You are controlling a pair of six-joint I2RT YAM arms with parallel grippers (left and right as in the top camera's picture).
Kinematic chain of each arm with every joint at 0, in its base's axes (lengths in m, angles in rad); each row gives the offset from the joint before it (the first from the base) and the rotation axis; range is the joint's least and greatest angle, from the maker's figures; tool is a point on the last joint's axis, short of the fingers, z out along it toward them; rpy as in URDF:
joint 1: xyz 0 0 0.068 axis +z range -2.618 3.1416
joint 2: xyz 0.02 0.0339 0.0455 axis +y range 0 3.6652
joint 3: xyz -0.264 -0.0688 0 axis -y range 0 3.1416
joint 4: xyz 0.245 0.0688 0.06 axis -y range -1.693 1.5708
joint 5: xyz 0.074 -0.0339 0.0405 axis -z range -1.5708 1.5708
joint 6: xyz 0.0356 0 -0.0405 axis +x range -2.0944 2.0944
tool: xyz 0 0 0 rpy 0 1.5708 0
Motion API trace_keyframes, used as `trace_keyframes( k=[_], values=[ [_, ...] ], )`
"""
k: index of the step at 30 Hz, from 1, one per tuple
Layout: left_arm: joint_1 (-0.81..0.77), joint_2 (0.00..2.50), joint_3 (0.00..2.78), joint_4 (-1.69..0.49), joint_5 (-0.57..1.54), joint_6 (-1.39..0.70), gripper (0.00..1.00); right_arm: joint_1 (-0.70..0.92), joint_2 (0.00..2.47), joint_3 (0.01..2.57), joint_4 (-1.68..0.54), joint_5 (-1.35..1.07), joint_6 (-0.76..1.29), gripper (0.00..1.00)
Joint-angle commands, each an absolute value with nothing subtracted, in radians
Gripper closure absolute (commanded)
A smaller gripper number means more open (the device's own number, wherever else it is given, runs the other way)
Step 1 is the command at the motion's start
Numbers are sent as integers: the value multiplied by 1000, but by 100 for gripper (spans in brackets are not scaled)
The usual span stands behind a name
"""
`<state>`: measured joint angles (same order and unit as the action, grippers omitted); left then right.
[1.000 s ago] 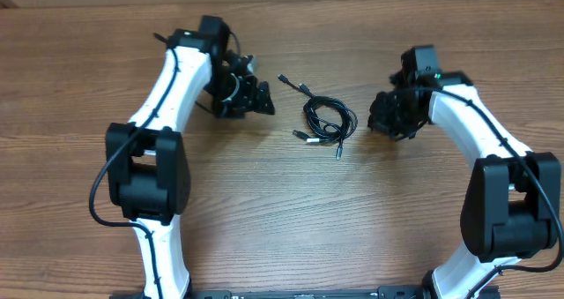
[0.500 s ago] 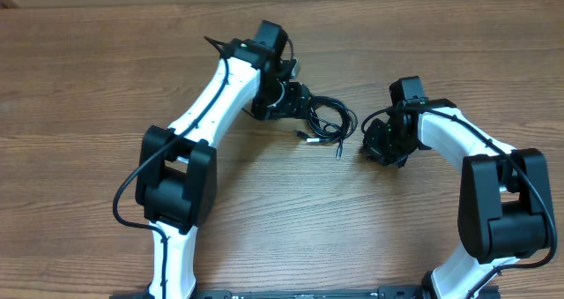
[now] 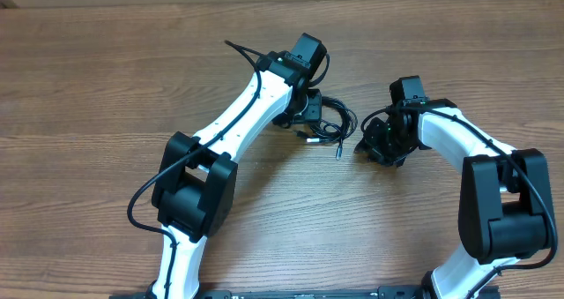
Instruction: Untangle cables
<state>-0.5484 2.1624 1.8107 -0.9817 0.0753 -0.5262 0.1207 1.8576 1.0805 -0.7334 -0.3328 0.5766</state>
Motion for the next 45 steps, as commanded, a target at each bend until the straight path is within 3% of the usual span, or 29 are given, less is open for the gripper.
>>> trace_keyframes(
  k=[1, 3, 4, 18, 30, 31, 34, 41, 45],
  values=[
    [-558, 2179, 1803, -944, 44, -566, 42, 125, 1860, 1067, -738, -300, 579, 35],
    [-560, 2181, 1803, -927, 44, -575, 41, 125, 1860, 1067, -738, -300, 579, 6],
    [-560, 2181, 1803, -925, 44, -583, 40, 125, 1860, 1067, -737, -299, 579, 0],
    [-584, 2188, 1803, -850, 43, -591, 34, 125, 1860, 1067, -659, -289, 580, 0],
    [-590, 2284, 1802, -830, 45, -625, 54, 125, 1860, 1067, -659, -289, 580, 0],
    [-590, 2299, 1802, -838, 45, -625, 60, 125, 1860, 1067, -659, -289, 580, 0],
    [-590, 2331, 1802, -881, 39, -620, 94, 125, 1860, 1067, -659, -289, 580, 0],
    [-555, 2332, 1802, -966, -78, -297, 96, 125, 1860, 1067, -659, -289, 580, 0],
    [-509, 2332, 1802, -1071, -218, -268, 95, 125, 1860, 1067, -659, -289, 580, 0]
  ],
)
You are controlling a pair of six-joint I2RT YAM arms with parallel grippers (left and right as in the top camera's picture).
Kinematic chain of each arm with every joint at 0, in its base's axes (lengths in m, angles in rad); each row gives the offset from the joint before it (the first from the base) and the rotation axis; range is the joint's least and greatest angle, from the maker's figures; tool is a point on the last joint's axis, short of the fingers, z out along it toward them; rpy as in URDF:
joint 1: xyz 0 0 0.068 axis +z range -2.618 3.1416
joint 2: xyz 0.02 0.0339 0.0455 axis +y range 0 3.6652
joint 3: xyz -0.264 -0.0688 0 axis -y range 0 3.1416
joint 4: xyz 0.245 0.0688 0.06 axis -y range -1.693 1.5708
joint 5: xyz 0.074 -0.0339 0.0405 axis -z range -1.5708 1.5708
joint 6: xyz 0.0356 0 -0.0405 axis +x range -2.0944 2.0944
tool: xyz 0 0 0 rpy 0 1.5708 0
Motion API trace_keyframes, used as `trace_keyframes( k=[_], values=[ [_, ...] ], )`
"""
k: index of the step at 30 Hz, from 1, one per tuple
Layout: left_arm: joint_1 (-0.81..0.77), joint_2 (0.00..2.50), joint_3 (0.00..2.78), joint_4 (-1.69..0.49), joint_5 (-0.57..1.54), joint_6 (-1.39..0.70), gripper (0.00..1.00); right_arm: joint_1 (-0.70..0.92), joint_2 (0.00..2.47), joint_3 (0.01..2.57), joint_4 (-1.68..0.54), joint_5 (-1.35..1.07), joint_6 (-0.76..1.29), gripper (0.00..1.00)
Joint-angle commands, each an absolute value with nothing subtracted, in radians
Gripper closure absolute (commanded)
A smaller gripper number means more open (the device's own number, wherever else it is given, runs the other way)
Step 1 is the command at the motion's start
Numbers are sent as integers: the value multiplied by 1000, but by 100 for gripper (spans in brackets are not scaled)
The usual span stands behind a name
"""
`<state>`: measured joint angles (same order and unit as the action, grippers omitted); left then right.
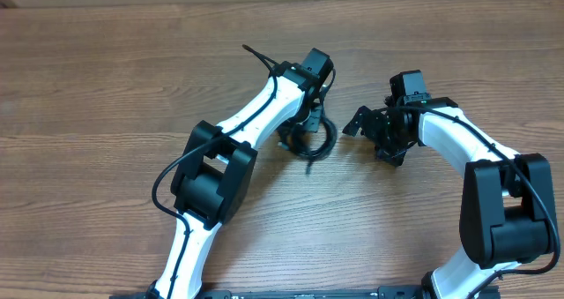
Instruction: Untangle cables
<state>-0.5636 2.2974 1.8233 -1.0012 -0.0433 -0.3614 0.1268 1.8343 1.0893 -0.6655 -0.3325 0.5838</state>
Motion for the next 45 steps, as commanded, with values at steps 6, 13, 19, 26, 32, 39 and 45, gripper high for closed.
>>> trace_keyframes(
  k=[6, 13, 19, 26, 32, 39, 45],
  values=[
    [-403, 2332, 1807, -1175, -160, -240, 56, 125, 1860, 1067, -659, -289, 580, 0],
    [-296, 2322, 1995, -1340, 95, -165, 45, 125, 1860, 1067, -659, -289, 580, 0],
    [-302, 2288, 2087, -1349, 199, -233, 46, 125, 1860, 1067, -659, -289, 580, 0],
    [-302, 2293, 1959, -1333, 113, -326, 47, 125, 1860, 1067, -659, -289, 580, 0],
    [-323, 2293, 1845, -1305, 139, -330, 55, 125, 1860, 1067, -659, -289, 580, 0],
    [-343, 2293, 1821, -1258, 209, -329, 93, 125, 1860, 1067, -659, -289, 580, 0],
    [-387, 2293, 1819, -1245, 296, -328, 65, 125, 1860, 1067, -659, -289, 580, 0]
  ],
)
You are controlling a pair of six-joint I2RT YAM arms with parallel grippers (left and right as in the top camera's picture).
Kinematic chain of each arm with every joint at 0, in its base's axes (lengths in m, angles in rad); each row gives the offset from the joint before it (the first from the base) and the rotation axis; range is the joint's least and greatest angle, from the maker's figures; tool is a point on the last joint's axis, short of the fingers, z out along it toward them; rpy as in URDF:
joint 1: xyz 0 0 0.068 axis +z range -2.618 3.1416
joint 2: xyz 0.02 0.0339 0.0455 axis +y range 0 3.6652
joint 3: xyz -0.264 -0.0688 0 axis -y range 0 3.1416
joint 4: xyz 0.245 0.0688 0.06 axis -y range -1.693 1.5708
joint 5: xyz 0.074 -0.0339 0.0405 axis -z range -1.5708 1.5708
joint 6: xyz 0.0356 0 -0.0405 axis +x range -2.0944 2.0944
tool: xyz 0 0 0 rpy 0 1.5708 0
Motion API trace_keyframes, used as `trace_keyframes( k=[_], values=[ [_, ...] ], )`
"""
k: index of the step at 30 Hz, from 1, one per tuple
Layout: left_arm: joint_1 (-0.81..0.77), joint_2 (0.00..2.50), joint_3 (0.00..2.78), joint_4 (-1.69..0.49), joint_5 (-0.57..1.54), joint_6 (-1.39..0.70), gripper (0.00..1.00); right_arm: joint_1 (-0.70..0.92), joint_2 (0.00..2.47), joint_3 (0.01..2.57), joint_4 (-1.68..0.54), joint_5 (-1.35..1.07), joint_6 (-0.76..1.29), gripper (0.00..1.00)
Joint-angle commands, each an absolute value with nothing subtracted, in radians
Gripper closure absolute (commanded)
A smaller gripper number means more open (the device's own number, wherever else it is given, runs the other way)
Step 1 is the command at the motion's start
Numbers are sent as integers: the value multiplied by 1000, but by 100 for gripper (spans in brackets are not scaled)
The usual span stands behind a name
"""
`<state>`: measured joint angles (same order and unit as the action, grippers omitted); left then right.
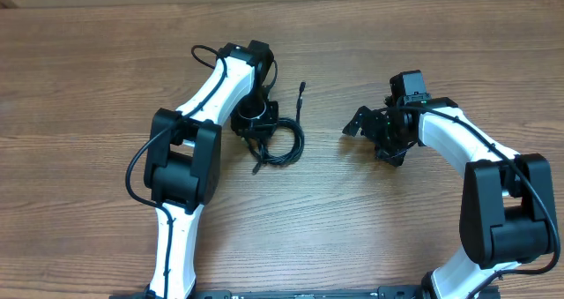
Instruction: Untangle cables
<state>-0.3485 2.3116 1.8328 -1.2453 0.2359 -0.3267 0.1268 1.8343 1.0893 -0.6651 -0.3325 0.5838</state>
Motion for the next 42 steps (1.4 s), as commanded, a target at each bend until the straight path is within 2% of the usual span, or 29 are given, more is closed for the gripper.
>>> trace_keyframes(
  k=[1, 2, 4, 6, 11, 14, 17, 25, 27, 32, 36, 38, 42],
  values=[
    [-396, 2293, 1819, -1244, 278, -328, 51, 125, 1860, 1067, -659, -289, 580, 0],
    [-407, 2293, 1819, -1240, 244, -329, 43, 125, 1860, 1067, -659, -289, 580, 0],
    [-418, 2293, 1819, -1229, 202, -329, 37, 125, 1860, 1067, -659, -289, 580, 0],
    [-426, 2293, 1819, -1214, 162, -329, 27, 125, 1860, 1067, -659, -289, 580, 0],
    [-432, 2293, 1819, -1169, 146, -329, 25, 125, 1860, 1067, -659, -289, 580, 0],
    [-433, 2293, 1819, -1144, 146, -329, 12, 125, 1860, 1067, -659, -289, 580, 0],
    [-433, 2293, 1819, -1137, 147, -329, 7, 125, 1860, 1067, -659, -289, 580, 0],
    [-439, 2293, 1819, -1133, 146, -329, 5, 125, 1860, 1067, -659, -289, 580, 0],
    [-440, 2293, 1819, -1124, 150, -330, 0, 125, 1860, 1067, -659, -289, 580, 0],
    [-440, 2293, 1819, -1085, 150, -330, 4, 125, 1860, 1067, -659, -289, 580, 0],
    [-439, 2293, 1819, -1024, 150, -330, 2, 125, 1860, 1067, -659, -289, 580, 0],
    [-439, 2293, 1819, -997, 150, -330, 9, 125, 1860, 1067, -659, -289, 580, 0],
    [-447, 2293, 1819, -986, 150, -329, 32, 125, 1860, 1067, -659, -289, 580, 0]
  ],
)
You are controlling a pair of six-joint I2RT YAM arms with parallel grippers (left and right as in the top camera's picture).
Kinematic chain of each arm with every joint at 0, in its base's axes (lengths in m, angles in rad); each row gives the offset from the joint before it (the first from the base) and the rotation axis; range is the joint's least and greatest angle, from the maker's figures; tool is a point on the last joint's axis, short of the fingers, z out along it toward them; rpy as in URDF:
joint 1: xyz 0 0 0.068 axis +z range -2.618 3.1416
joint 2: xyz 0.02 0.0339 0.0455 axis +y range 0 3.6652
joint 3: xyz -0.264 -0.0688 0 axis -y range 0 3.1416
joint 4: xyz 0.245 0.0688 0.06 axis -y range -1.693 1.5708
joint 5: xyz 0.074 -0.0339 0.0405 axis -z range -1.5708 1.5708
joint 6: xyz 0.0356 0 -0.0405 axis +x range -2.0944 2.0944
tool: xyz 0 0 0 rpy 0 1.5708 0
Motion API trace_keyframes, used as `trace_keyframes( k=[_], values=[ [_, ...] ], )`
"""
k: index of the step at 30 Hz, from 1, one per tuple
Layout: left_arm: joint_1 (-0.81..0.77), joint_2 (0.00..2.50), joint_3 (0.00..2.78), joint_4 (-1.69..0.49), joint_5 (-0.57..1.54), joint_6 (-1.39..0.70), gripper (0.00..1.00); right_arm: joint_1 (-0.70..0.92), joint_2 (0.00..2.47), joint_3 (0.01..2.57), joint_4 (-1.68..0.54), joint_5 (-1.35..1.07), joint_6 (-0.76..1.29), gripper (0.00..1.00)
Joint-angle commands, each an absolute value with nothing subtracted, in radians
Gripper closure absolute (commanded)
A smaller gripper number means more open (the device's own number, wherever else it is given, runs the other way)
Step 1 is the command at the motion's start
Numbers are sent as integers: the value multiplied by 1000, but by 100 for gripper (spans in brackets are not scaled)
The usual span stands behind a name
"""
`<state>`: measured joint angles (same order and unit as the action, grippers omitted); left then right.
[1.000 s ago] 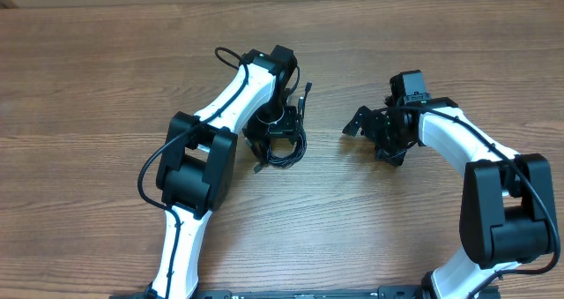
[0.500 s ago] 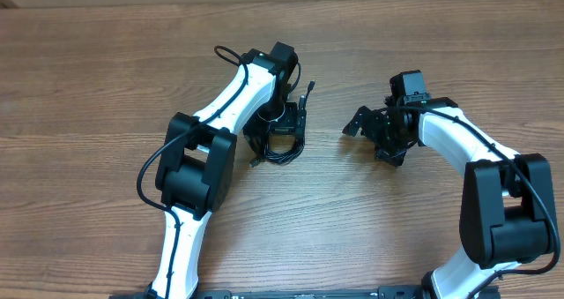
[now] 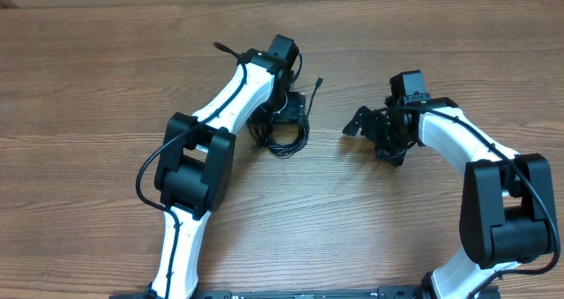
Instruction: Untangle cables
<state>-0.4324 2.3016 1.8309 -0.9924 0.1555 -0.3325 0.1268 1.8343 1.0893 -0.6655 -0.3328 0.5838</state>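
A coil of thin black cable lies on the wooden table just left of centre. One free end sticks out up and to the right of it. My left gripper points down at the coil's upper edge and looks shut on the cable; its fingertips are hidden under the wrist. My right gripper hovers about a hand's width to the right of the coil. Its jaws look spread, with no cable between them.
The wooden table stretches around both arms. The left arm's own black supply cable loops over its forearm. The right arm's elbow stands at the right front.
My left gripper has moved right and slightly up, and the coil went with it. The free end now lies further right. The right arm is unchanged.
The coil first lay between both grippers, with a plug end close to the right gripper. The right gripper then lifted away with spread jaws, and the left one held the coil. The coil appeared further left, and now it sits slightly back to the right.
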Motion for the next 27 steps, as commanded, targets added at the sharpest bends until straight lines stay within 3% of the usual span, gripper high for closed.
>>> trace_keyframes(
  k=[1, 5, 13, 17, 18, 21, 23, 24, 25, 27],
  values=[
    [-448, 2293, 1819, -986, 149, -329, 32, 125, 1860, 1067, -659, -289, 580, 0],
    [-448, 2293, 1819, -987, 149, -329, 37, 125, 1860, 1067, -659, -289, 580, 0],
    [-448, 2293, 1819, -993, 146, -306, 39, 125, 1860, 1067, -659, -289, 580, 0],
    [-447, 2293, 1819, -994, 147, -306, 55, 125, 1860, 1067, -659, -289, 580, 0],
    [-448, 2293, 1819, -994, 147, -306, 64, 125, 1860, 1067, -658, -290, 580, 0],
    [-448, 2293, 1819, -994, 147, -306, 71, 125, 1860, 1067, -614, -335, 580, 0],
    [-447, 2293, 1819, -996, 147, -306, 64, 125, 1860, 1067, -613, -527, 579, 0],
    [-447, 2293, 1819, -996, 147, -306, 43, 125, 1860, 1067, -621, -625, 562, 0],
    [-447, 2293, 1819, -995, 146, -305, 30, 125, 1860, 1067, -619, -648, 549, 0],
    [-447, 2293, 1819, -989, 146, -288, 28, 131, 1860, 1066, -613, -690, 534, 0]
  ],
)
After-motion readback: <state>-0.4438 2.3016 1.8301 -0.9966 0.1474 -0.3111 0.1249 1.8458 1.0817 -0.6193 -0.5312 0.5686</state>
